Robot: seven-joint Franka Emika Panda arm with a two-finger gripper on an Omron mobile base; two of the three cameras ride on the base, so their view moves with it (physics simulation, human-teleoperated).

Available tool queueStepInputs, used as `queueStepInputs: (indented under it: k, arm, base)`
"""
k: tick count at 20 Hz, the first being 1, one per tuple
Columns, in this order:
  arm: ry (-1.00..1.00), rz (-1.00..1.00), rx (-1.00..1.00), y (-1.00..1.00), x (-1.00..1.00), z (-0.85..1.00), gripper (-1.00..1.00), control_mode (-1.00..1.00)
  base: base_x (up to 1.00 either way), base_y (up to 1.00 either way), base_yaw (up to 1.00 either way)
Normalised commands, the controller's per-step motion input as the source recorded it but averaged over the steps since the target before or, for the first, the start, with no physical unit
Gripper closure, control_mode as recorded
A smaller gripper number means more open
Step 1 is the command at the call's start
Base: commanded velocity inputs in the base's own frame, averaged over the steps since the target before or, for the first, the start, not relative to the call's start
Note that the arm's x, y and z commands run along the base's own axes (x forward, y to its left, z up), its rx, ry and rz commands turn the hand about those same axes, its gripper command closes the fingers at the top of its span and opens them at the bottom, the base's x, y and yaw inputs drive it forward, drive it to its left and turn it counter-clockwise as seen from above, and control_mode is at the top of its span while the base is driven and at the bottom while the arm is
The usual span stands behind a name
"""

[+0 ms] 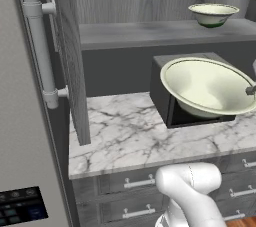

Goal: Move the bowls from the cabinet to the plates on the dining table.

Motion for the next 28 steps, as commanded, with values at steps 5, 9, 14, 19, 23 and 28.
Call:
queueStepInputs:
  k: [5, 9, 14, 19, 23, 28]
  arm:
    - [0.00, 0.00, 0.00, 0.00, 0.00, 0.00, 1.00, 1.00]
    - [0.00, 0.00, 0.00, 0.00, 0.00, 0.00, 1.00, 1.00]
    - [0.00, 0.00, 0.00, 0.00, 0.00, 0.00, 1.00, 1.00]
    - [0.00, 0.00, 0.00, 0.00, 0.00, 0.00, 1.00, 1.00]
    - [0.00, 0.00, 0.00, 0.00, 0.00, 0.00, 1.00, 1.00]
    - [0.00, 0.00, 0.00, 0.00, 0.00, 0.00, 1.00, 1.00]
  base:
    - [-0.43, 0.00, 0.00]
    - [-0.64, 0.00, 0.00]
    - [-0.56, 0.00, 0.00]
    - [-0.57, 0.00, 0.00]
    - [-0.48, 0.00, 0.06]
    - [-0.55, 0.00, 0.22]
